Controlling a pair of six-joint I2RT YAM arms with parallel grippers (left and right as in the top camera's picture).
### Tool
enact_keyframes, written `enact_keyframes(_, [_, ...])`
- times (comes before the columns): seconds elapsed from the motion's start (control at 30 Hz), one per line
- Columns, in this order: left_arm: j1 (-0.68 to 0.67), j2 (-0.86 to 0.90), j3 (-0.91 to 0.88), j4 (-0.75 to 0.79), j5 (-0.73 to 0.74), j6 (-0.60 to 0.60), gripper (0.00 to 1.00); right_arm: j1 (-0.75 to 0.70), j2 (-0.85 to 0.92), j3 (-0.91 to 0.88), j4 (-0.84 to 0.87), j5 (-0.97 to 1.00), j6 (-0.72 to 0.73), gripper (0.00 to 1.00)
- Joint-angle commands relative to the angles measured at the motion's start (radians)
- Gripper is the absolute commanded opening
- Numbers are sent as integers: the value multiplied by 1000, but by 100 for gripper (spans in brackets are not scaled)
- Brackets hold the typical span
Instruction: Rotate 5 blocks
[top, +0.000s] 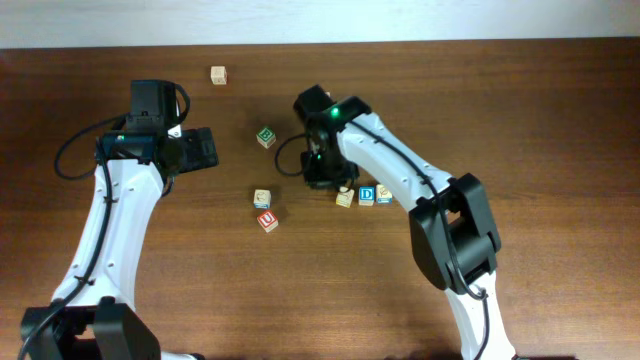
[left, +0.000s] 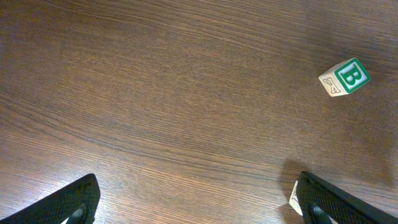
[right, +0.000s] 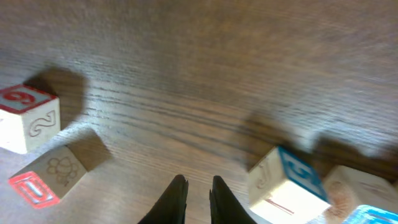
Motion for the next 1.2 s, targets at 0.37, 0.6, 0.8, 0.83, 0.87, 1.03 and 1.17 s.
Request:
enact_keyframes(0.37, [6, 5, 15, -1, -11, -13, 99, 6, 10, -62, -5, 130, 52, 15])
enact_keyframes(0.6, [6, 5, 15, -1, -11, -13, 99, 6, 10, -63, -26, 153, 50, 15])
enact_keyframes(0.8, [6, 5, 15, -1, -11, -13, 99, 6, 10, -63, -40, 178, 20, 15])
enact_keyframes(0.83, [6, 5, 15, -1, -11, -13, 99, 6, 10, -63, -45, 189, 13, 15])
enact_keyframes(0.87, [6, 5, 15, -1, -11, -13, 99, 6, 10, -63, -48, 198, 6, 15])
enact_keyframes(1.03, [6, 5, 15, -1, -11, -13, 99, 6, 10, -63, -47, 199, -8, 15])
enact_keyframes(1.17, [6, 5, 15, -1, -11, -13, 99, 4, 10, -63, -47, 226, -40, 15])
